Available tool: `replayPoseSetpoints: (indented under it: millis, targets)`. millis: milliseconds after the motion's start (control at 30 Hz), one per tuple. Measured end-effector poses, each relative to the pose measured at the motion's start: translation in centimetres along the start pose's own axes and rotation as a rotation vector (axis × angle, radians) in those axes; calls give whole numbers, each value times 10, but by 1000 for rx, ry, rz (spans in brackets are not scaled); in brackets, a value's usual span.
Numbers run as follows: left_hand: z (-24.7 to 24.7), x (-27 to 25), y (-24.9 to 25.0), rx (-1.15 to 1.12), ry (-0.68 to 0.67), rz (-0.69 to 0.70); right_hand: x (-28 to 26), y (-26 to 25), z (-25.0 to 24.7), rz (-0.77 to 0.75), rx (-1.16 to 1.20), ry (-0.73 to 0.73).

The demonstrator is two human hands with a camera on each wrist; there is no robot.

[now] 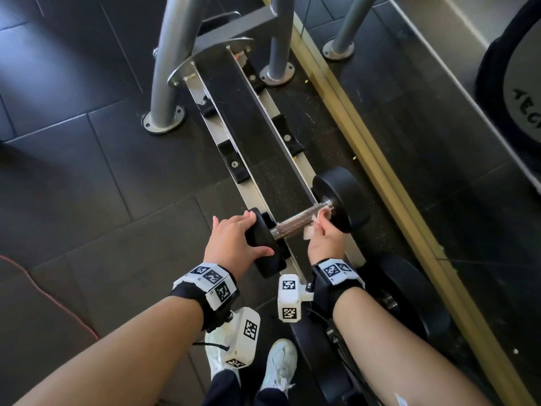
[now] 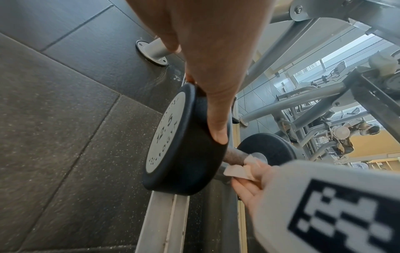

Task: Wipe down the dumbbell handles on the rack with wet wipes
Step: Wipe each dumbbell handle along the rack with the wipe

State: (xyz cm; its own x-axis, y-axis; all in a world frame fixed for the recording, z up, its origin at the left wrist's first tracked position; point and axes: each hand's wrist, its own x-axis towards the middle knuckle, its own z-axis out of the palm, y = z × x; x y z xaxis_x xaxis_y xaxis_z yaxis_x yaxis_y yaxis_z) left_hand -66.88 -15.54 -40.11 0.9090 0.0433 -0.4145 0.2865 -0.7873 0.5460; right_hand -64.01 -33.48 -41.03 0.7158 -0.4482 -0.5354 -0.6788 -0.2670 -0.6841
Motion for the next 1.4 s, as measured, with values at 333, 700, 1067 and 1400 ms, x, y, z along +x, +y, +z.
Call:
replayPoseSetpoints:
  millis: [333, 700, 1067, 1400]
  targets:
    - [-2, 0, 4, 10, -21, -14, -25, 12, -6, -25, -75, -275]
    - [1, 0, -2, -8, 1, 7, -18, 20, 10, -13, -3, -257]
    - [-1, -2, 0, -40, -18, -17, 5, -19, -30, -244, -223, -371]
    - [-2, -4, 0, -72, -21, -20, 39, -39, -16, -413, -684, -356]
